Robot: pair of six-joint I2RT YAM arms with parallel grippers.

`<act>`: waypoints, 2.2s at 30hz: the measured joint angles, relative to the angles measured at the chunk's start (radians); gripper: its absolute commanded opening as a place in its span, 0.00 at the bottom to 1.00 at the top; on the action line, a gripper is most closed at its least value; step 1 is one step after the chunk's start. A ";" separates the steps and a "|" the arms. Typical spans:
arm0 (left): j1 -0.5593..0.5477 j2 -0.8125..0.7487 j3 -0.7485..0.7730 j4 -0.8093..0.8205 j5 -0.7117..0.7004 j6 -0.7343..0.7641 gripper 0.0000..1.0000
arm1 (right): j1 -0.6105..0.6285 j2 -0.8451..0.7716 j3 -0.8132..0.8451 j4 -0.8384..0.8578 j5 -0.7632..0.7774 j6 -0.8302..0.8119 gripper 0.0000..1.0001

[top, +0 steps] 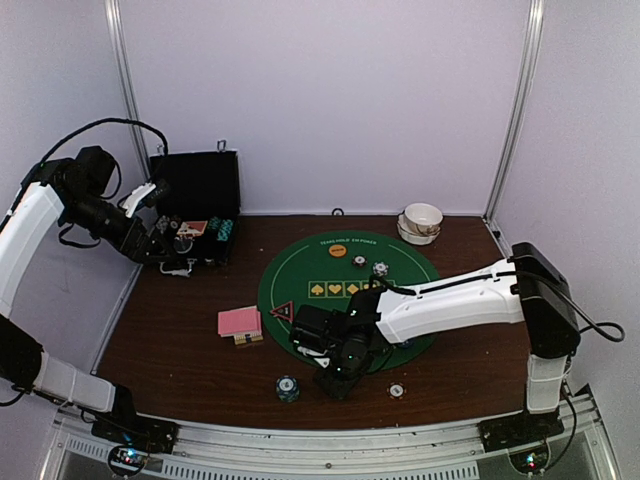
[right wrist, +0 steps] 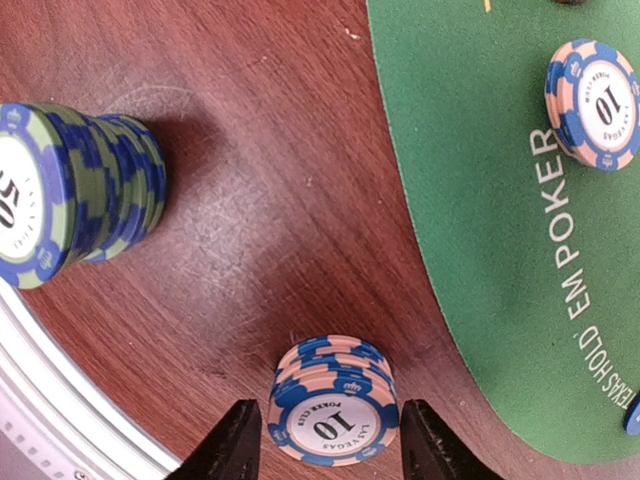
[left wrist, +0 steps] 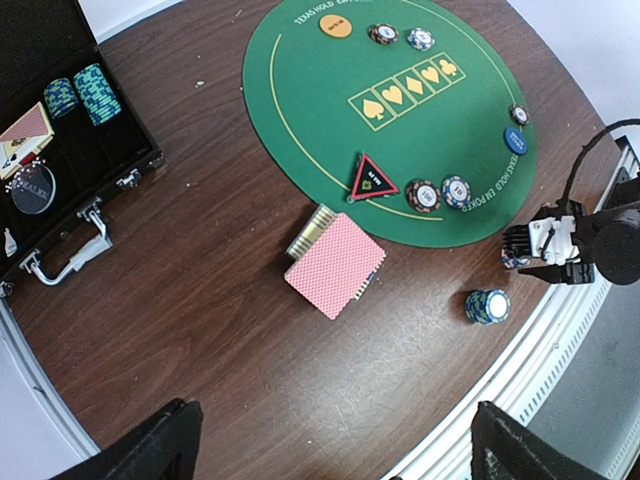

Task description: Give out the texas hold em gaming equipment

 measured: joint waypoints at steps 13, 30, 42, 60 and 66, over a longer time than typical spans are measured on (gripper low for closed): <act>0.000 0.000 0.005 0.000 0.008 0.000 0.98 | 0.000 0.000 0.000 -0.001 -0.002 0.000 0.60; 0.000 0.000 0.014 0.000 0.010 0.000 0.98 | 0.000 0.000 0.000 0.000 -0.015 -0.003 0.54; 0.000 0.000 0.018 0.000 0.009 -0.001 0.98 | 0.000 0.000 0.000 -0.001 -0.016 -0.005 0.59; 0.000 0.000 0.035 0.000 0.009 -0.002 0.98 | 0.000 0.002 0.005 -0.026 0.001 -0.016 0.28; 0.000 0.001 0.050 -0.002 0.008 -0.002 0.98 | -0.007 -0.078 0.048 -0.082 0.030 -0.024 0.26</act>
